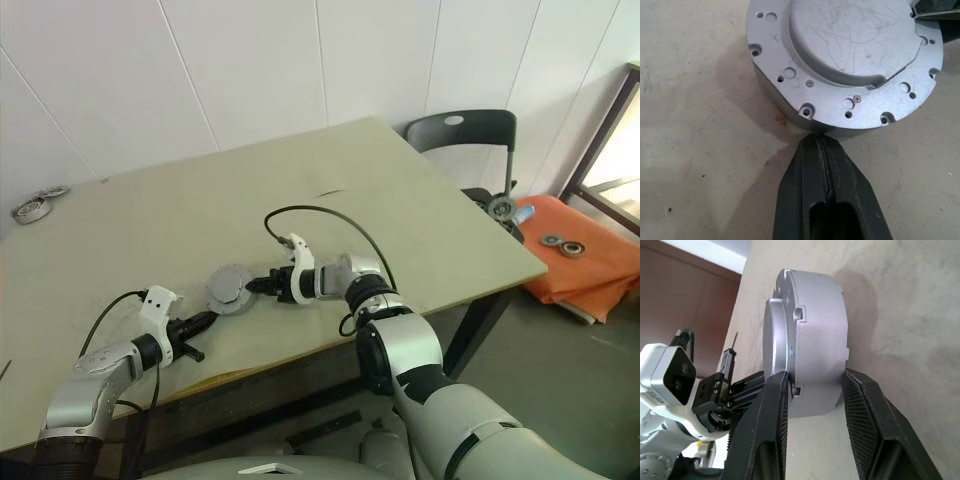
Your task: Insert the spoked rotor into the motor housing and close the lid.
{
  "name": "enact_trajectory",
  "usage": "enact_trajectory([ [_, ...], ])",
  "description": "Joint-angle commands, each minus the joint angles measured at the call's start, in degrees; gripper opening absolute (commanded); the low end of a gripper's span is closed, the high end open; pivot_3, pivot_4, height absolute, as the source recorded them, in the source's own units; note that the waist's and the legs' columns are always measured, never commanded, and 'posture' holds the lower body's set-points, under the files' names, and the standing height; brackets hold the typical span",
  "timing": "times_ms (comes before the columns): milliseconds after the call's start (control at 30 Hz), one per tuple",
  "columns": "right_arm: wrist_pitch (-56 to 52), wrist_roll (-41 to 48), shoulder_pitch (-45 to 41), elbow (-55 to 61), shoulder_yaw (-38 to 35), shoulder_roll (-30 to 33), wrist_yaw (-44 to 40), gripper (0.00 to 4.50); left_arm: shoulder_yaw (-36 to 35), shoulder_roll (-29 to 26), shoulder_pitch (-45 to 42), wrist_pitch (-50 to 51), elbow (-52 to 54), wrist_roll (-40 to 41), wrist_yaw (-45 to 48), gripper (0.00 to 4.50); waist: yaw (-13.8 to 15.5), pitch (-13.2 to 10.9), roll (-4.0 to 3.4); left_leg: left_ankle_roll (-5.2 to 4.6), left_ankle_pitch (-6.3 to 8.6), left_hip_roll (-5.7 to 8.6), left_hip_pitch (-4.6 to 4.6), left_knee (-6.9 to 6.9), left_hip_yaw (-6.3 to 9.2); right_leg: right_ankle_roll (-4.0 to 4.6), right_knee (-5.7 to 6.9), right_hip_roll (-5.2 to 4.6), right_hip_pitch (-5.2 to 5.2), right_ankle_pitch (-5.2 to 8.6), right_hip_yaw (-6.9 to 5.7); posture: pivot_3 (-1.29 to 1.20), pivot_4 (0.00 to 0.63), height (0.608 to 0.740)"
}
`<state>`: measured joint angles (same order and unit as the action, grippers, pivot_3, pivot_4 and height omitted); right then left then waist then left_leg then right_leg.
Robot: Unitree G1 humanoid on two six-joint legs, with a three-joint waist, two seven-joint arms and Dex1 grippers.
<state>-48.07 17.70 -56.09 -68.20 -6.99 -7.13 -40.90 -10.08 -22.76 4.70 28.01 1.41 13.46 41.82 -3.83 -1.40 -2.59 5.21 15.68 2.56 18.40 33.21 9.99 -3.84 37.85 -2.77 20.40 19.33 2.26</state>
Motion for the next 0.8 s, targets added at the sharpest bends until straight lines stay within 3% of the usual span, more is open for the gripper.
enact_trajectory([
  [33,2.9,-9.8,4.5,-4.4,9.3,-4.9,3.2,1.23,5.7,2.1,-1.4,0.6,1.4,2.4,2.6,0.0,0.0,0.0,-0.01,0.0,0.0,0.0,0.01,0.0,0.0,0.0,0.0,-0.01,0.0,0.0,0.0,0.0,0.0,0.74],
  [400,5.4,-11.8,5.1,-4.7,14.8,-4.7,-0.7,1.23,5.9,1.9,-1.2,0.8,1.6,2.6,2.6,0.0,0.0,0.0,-0.08,0.0,0.0,0.01,-0.03,-0.03,0.03,-0.01,-0.03,0.0,0.0,0.0,0.02,0.0,0.0,0.74],
  [600,3.1,-11.9,4.9,-5.3,14.9,-4.6,-1.2,3.31,6.0,1.9,-1.3,0.7,1.5,2.6,2.7,0.0,0.0,0.2,0.24,0.0,0.0,0.01,-0.06,-0.03,0.12,-0.02,-0.11,0.0,-0.08,0.01,0.05,0.0,0.0,0.74],
  [800,4.0,-12.1,5.4,-5.1,15.2,-4.4,-0.6,3.31,6.2,1.8,-1.3,0.7,1.5,2.7,2.5,0.0,0.1,0.2,0.43,0.0,0.0,0.01,-0.03,-0.02,0.16,-0.02,-0.23,0.0,-0.09,0.01,0.06,0.0,0.0,0.74],
])
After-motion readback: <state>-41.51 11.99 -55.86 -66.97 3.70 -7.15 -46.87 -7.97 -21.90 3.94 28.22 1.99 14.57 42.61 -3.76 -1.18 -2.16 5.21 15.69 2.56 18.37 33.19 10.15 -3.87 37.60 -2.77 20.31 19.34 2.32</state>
